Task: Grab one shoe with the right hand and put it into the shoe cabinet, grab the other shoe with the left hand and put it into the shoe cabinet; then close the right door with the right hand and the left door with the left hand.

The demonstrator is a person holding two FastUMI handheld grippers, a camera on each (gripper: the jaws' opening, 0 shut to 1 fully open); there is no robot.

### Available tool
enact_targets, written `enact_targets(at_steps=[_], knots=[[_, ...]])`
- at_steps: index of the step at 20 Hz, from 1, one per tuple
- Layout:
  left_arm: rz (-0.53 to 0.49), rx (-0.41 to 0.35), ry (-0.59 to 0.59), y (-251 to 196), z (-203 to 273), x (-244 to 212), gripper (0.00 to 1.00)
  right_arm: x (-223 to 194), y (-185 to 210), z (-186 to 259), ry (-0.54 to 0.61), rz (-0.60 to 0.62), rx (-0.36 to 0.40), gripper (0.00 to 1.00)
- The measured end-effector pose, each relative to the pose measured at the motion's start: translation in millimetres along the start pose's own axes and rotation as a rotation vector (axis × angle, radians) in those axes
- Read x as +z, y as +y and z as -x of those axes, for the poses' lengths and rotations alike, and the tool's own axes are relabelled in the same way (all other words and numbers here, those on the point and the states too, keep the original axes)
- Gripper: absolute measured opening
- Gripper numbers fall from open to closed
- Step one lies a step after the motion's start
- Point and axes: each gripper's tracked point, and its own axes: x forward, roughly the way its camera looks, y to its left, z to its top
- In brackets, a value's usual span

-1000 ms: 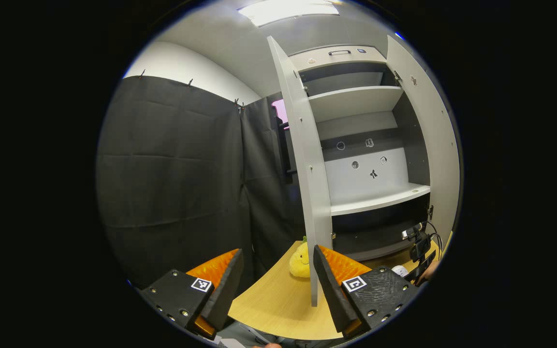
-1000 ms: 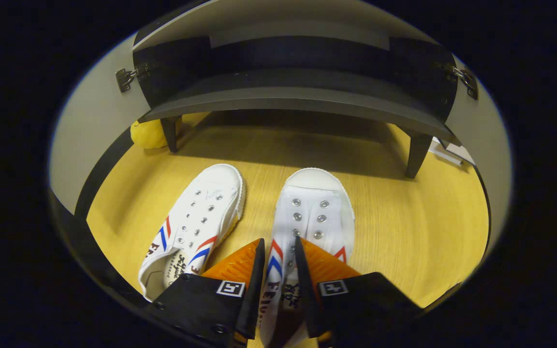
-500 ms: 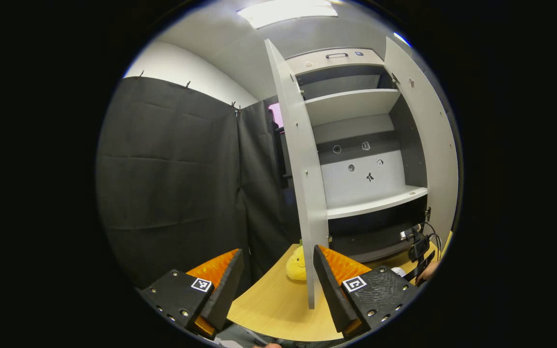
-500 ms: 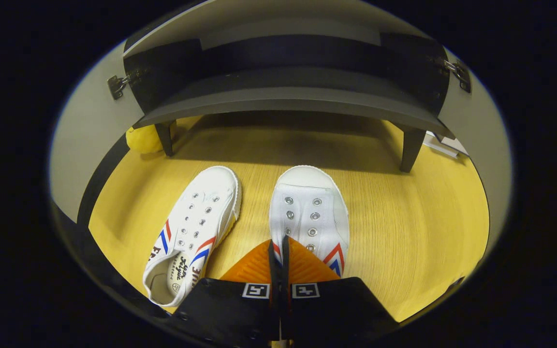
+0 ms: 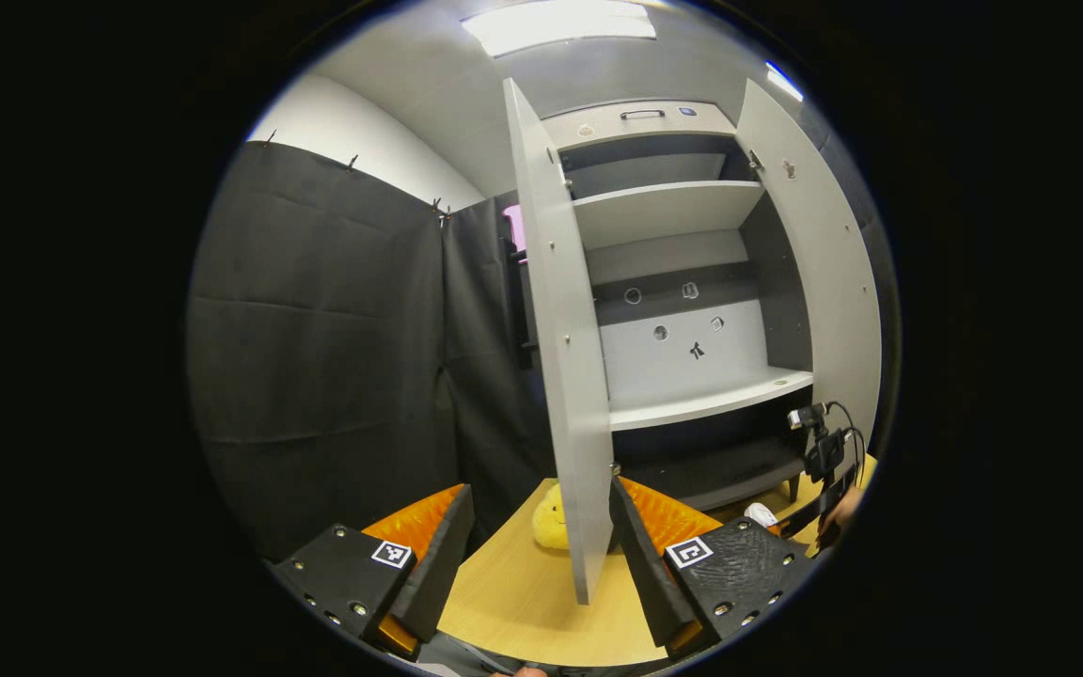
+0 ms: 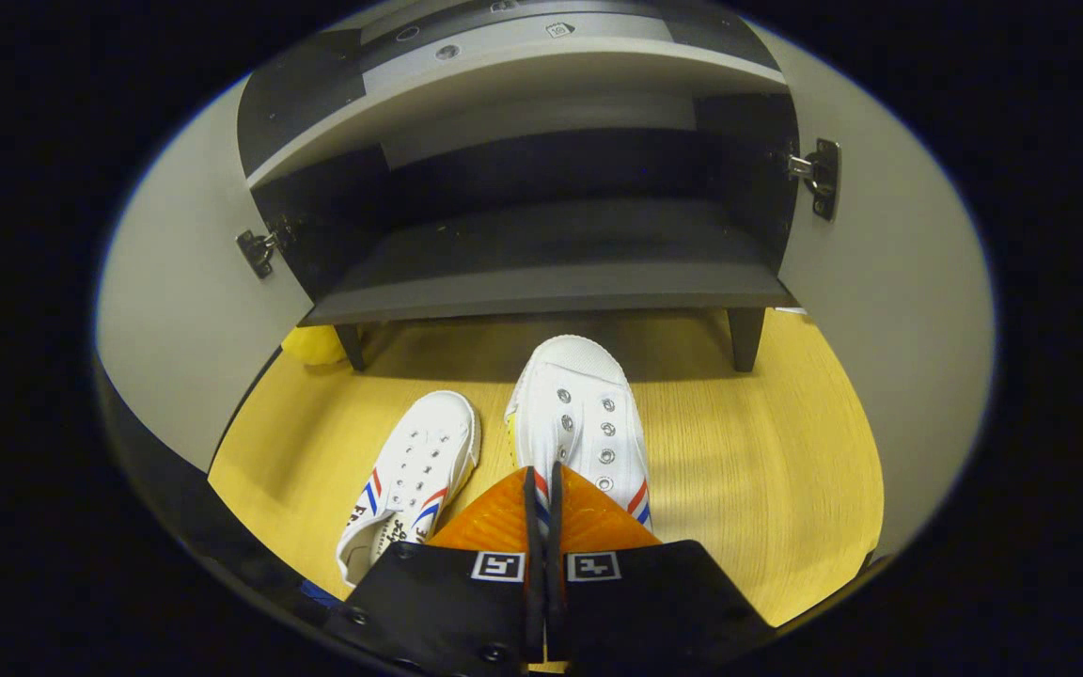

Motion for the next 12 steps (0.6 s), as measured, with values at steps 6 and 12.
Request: enact_targets(at_steps=[6, 12], knots=[[0.024, -0.058, -0.021, -17, 1, 4, 0.79, 45, 5, 52, -0.118, -0.019, 0.021, 0.02], [0.050, -0.086, -0.050, -22, 0, 9, 0.78, 93, 12, 102, -0.229, -0.024, 0.039, 0.02]])
